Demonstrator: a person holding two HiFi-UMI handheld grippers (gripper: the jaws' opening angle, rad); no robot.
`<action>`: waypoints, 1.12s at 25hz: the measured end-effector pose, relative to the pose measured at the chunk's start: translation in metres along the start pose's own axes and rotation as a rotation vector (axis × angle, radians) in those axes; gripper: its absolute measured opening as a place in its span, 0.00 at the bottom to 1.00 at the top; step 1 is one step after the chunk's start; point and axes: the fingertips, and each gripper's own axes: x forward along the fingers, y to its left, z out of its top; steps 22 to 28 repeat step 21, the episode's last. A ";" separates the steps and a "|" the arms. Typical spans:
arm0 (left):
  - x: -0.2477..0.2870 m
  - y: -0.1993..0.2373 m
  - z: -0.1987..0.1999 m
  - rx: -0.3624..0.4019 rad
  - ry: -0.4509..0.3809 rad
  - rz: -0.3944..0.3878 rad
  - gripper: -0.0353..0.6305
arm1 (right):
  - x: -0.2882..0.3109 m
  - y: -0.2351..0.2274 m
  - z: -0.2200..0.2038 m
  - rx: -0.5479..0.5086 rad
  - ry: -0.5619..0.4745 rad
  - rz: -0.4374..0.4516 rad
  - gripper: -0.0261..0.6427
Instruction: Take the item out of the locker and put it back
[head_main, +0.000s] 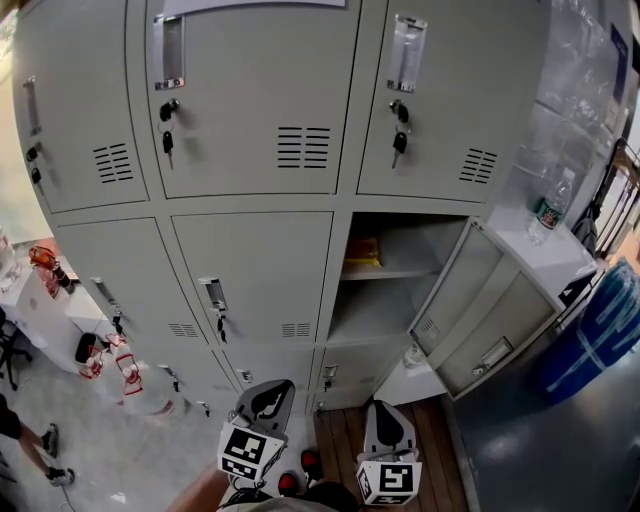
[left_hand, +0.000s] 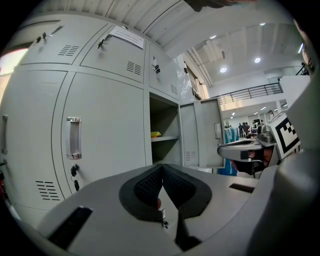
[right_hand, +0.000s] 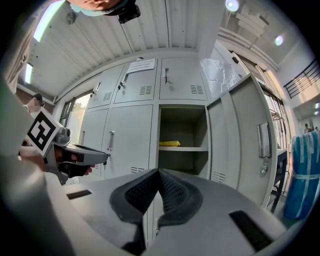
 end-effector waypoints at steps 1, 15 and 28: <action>0.000 -0.001 0.001 0.000 -0.001 -0.001 0.09 | 0.000 0.000 0.001 0.000 -0.002 0.001 0.06; 0.000 -0.004 0.003 0.007 -0.008 -0.003 0.09 | -0.001 0.000 0.004 -0.004 -0.014 0.009 0.06; 0.001 -0.006 0.003 0.007 -0.004 -0.008 0.09 | -0.001 0.003 0.002 -0.003 -0.004 0.021 0.06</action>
